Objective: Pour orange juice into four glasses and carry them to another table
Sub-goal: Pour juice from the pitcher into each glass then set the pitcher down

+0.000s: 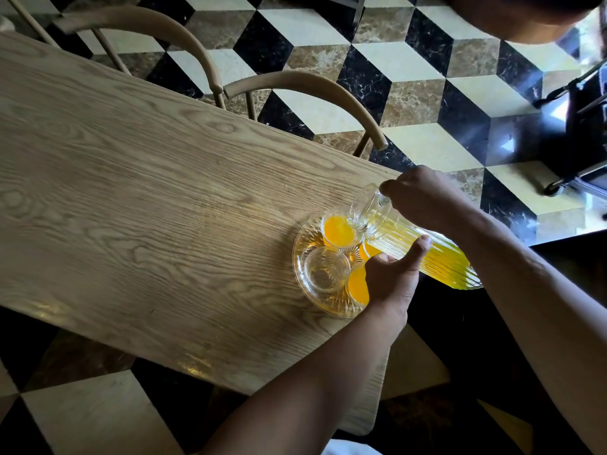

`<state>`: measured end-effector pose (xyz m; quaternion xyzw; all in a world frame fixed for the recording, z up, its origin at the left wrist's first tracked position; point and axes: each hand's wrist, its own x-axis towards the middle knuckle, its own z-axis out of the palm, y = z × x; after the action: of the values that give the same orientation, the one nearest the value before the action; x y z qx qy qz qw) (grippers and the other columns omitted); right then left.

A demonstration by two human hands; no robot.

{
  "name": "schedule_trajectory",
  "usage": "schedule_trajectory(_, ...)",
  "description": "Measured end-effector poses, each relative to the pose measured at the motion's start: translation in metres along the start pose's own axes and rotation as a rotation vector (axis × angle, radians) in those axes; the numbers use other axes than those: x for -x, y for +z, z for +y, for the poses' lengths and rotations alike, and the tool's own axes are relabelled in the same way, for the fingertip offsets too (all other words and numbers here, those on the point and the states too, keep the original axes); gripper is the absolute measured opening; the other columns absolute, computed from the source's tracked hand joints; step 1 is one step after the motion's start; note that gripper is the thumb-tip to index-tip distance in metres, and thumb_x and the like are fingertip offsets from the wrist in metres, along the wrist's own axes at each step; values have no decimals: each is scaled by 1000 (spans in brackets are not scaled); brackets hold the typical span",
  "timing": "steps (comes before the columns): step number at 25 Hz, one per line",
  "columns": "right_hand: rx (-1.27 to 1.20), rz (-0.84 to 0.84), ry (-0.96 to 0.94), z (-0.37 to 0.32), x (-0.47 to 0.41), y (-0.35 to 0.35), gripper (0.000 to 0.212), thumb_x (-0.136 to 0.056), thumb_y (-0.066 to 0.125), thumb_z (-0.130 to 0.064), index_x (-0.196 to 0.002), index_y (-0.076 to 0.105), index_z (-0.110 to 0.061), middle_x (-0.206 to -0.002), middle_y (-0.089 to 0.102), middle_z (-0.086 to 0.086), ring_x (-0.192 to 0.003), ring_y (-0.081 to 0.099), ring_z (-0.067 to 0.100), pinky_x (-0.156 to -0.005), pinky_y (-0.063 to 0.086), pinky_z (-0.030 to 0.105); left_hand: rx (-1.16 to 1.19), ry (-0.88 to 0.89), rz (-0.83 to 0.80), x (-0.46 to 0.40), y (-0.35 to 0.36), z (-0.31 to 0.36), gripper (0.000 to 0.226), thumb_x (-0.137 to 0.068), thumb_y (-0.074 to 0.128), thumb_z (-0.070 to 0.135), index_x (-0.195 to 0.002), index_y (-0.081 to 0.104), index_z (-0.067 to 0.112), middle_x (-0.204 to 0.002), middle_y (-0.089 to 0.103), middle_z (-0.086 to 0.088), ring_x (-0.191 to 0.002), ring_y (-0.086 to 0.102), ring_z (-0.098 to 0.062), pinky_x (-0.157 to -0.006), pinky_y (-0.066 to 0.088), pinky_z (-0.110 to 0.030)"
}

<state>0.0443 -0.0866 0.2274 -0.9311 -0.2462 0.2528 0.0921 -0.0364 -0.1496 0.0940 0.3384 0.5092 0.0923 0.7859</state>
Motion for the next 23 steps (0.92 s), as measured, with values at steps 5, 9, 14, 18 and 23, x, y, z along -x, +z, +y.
schedule_trajectory(5, 31, -2, -1, -1, 15, -1, 35, -92, 53, -30, -80, 64, 1, -65, 56, 11, -55, 46, 24, -52, 34, 29, -29, -7, 7, 7, -4, -7, 89, -23, 84, 87, -60, 41, 19, -62, 42, -1, -69, 45, -18, -77, 62, -55)
schedule_trajectory(9, 56, -14, -24, 0, 24, 4, 32, -93, 52, -27, -76, 62, -1, -71, 55, 13, -57, 41, 23, -52, 31, 31, -11, -6, 12, 15, -11, -14, 89, -22, 85, 86, -61, 37, 22, -63, 38, 1, -71, 45, -18, -78, 61, -56)
schedule_trajectory(14, 17, -43, -44, 6, 35, 19, 32, -94, 51, -26, -69, 56, -5, -76, 58, 17, -66, 47, 27, -57, 37, 32, 43, -11, 14, 26, -20, -26, 90, -21, 85, 85, -60, 33, 22, -58, 30, 6, -73, 36, -20, -70, 52, -43)
schedule_trajectory(18, 35, -59, -25, 7, 46, 26, 32, -93, 52, -26, -67, 54, -9, -63, 51, 8, -54, 42, 21, -47, 30, 27, 41, -46, 10, 28, -25, -41, 89, -23, 87, 85, -56, 33, 22, -63, 30, -2, -75, 37, -21, -74, 53, -45)
schedule_trajectory(23, 53, -76, -10, 12, 50, 41, 35, -91, 54, -30, -66, 56, -5, -60, 53, 9, -53, 44, 24, -52, 34, 28, 53, -132, -27, 39, -32, -53, 75, -40, 91, 69, -55, 36, 21, -52, 34, 5, -74, 43, -21, -86, 59, -55)
